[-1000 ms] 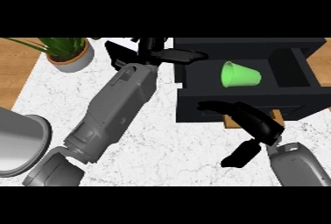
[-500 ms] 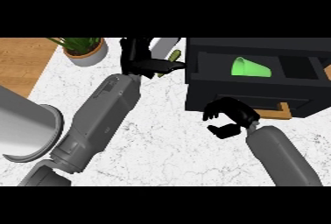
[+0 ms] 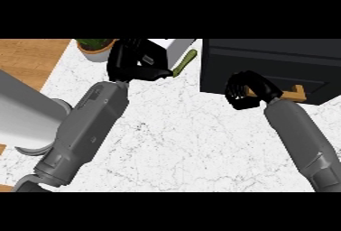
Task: Pick up the cup, place it into the drawer and close the drawer
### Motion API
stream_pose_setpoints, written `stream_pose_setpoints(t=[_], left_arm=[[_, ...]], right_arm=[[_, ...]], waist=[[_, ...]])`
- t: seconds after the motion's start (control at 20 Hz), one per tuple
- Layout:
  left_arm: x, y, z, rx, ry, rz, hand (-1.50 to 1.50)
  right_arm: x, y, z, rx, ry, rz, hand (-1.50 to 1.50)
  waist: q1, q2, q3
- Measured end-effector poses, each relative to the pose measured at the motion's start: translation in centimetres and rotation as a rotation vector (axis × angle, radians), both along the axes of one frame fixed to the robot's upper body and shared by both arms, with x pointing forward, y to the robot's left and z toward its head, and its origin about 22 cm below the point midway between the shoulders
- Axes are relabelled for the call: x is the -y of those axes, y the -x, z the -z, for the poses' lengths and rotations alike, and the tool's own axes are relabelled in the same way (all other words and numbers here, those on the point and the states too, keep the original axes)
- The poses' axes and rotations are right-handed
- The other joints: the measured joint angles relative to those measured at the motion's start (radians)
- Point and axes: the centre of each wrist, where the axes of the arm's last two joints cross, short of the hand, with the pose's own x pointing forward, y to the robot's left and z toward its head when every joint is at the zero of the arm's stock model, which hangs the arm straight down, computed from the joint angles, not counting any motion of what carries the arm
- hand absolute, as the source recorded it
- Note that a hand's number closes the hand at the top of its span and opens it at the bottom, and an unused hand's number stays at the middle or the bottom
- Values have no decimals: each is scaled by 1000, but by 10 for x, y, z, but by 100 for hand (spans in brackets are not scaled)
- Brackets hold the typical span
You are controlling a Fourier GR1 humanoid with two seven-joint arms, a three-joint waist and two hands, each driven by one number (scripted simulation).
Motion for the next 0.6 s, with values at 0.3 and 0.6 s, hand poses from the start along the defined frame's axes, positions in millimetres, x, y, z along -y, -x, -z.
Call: stream_pose_setpoints(t=[0.3,0.6], left_arm=[[-17,4,5,2,-8,18,-150],[-21,7,5,2,-12,48,-150]], right_arm=[[11,-6,-2,-35,-96,6,150],[24,-5,-4,-88,-168,3,150]], waist=[[13,0,4],[32,-1,6]])
